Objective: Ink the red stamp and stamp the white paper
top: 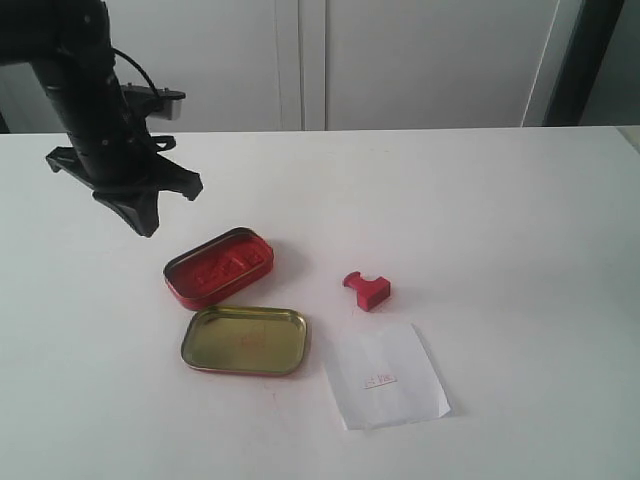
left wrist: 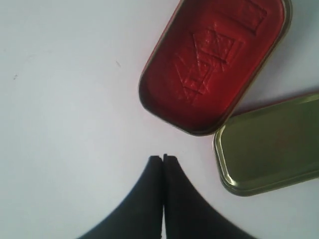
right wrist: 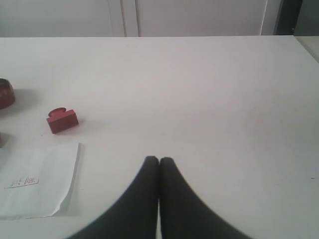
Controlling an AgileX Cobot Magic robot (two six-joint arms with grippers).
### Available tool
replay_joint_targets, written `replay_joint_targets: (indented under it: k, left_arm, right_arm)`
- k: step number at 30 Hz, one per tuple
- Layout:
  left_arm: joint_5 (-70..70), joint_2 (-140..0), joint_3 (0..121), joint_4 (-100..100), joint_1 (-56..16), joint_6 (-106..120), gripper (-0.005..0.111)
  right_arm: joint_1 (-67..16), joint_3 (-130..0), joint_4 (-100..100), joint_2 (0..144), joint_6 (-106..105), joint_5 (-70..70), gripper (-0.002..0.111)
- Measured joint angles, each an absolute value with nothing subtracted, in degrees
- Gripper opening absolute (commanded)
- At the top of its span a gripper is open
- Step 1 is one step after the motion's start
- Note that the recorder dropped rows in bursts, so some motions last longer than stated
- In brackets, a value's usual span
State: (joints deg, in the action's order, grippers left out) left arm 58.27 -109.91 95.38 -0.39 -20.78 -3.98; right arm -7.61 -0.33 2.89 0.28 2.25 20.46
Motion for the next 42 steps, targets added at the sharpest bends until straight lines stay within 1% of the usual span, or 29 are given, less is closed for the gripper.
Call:
replay_joint_targets:
  k: [11, 14, 23, 27, 42]
  left_arm:
    - [55.1, -101.6, 87.3, 0.0, -20.7, -5.1, 0.000]
    - [54.7, -99.6, 85.3, 0.0, -19.5, -5.1, 0.000]
    - [54.6, -94.1, 79.6, -2.0, -10.7, -5.1, 0.000]
    - [54.6, -91.8, 77.0, -4.7, -8.0, -3.4, 0.000]
    - [47.4, -76.9, 64.5, -7.4, -7.4, -1.2, 0.000]
  right_arm:
    - [-7.6, -0.3, 2.9, 0.3, 2.3, 20.5, 0.000]
    - [-7.6, -0.3, 2.9, 0.3, 2.3, 20.5, 0.000]
    - [-7.6, -0.3, 2.9, 0.3, 2.3, 20.5, 0.000]
    - [-7.6, -0.3, 2.9, 0.3, 2.3, 20.5, 0.000]
    - [-7.6, -0.3, 2.9, 0.3, 2.3, 20.5, 0.000]
